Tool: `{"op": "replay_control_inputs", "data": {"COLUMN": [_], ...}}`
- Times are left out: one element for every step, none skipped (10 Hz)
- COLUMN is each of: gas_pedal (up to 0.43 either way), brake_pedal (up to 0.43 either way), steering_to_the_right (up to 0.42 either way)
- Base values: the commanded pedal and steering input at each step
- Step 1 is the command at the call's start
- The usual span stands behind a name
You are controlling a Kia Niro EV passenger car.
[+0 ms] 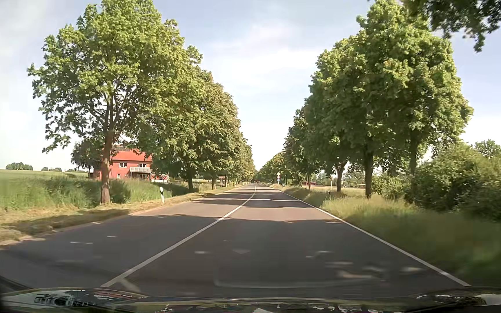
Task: Follow the waypoints while adhering to traffic rules and regulations
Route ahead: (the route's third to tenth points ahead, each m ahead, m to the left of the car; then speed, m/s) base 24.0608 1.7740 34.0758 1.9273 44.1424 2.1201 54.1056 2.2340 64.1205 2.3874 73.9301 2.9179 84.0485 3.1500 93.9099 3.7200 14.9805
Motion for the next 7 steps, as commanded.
{"op": "replay_control_inputs", "data": {"gas_pedal": [0.157,0.157,0.157,0.157,0.169,0.177,0.177], "brake_pedal": [0.0,0.0,0.0,0.0,0.0,0.0,0.0], "steering_to_the_right": [-0.006,-0.005,-0.005,-0.004,0.0,0.002,0.004]}}
